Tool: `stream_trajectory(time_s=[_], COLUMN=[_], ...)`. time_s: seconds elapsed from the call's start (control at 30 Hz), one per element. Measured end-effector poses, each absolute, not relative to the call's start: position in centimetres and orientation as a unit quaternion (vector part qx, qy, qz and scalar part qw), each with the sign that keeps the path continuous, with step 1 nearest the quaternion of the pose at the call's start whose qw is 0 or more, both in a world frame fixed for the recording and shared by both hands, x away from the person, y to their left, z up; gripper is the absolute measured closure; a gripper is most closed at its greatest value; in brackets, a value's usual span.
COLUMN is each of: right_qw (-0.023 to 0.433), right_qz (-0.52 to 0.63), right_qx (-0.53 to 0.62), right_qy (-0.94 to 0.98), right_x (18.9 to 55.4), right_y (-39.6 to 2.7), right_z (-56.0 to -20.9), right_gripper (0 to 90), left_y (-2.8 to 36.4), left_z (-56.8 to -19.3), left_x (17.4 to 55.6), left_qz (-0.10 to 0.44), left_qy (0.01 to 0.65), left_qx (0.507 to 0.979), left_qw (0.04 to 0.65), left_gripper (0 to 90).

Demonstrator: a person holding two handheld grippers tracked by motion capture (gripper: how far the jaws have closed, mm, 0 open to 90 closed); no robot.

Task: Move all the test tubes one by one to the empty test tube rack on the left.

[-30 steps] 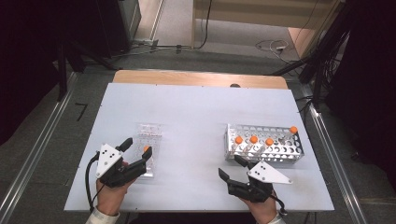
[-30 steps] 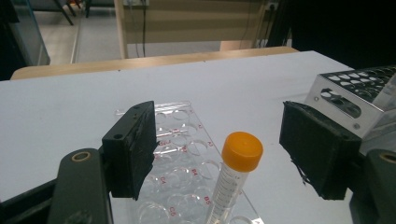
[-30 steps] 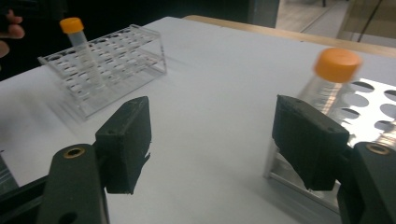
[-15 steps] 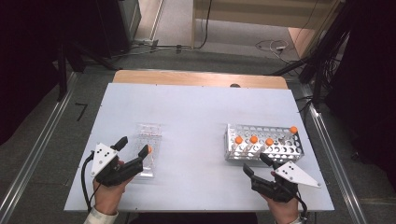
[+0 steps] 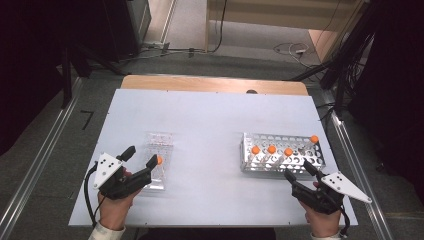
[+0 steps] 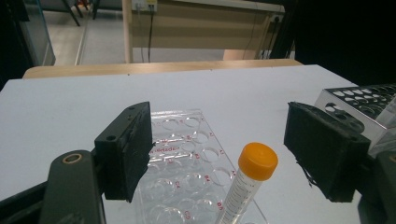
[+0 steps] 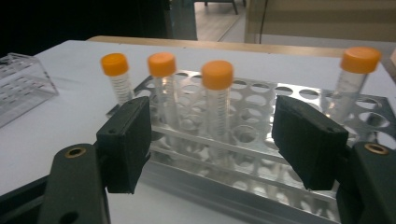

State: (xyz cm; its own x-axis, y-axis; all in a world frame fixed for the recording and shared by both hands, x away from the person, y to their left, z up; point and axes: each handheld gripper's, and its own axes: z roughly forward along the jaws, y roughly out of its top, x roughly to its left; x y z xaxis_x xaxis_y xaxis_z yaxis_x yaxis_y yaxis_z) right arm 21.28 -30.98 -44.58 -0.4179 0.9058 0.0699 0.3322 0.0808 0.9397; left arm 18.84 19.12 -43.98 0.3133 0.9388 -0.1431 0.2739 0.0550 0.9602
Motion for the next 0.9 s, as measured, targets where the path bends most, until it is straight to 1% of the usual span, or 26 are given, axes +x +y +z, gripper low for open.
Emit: stream_trajectory(time_s=[0.3,0.53,0.63,0.77,0.9], right_qw=[0.309,0.329,0.33,0.341,0.349], right_qz=[0.476,0.46,0.452,0.435,0.432], right_qx=[0.481,0.514,0.524,0.533,0.54], right_qy=[0.668,0.645,0.642,0.641,0.633], right_x=[22.9,25.1,26.1,27.4,28.2], right_y=[-32.4,-33.5,-33.7,-33.9,-34.0], right_z=[-45.1,-45.5,-45.7,-46.1,-46.1], right_gripper=[27.4,29.1,29.6,33.0,39.9], left_y=[19.0,18.9,18.9,18.9,18.8], left_z=[-44.0,-44.0,-43.9,-44.0,-44.0], left_x=[18.8,18.8,18.8,18.8,18.8], left_qz=[0.312,0.314,0.314,0.313,0.313], left_qy=[0.492,0.49,0.49,0.492,0.492], left_qx=[0.615,0.616,0.616,0.616,0.616], left_qw=[0.531,0.531,0.531,0.53,0.53], left_gripper=[23.5,23.6,23.6,22.0,21.9])
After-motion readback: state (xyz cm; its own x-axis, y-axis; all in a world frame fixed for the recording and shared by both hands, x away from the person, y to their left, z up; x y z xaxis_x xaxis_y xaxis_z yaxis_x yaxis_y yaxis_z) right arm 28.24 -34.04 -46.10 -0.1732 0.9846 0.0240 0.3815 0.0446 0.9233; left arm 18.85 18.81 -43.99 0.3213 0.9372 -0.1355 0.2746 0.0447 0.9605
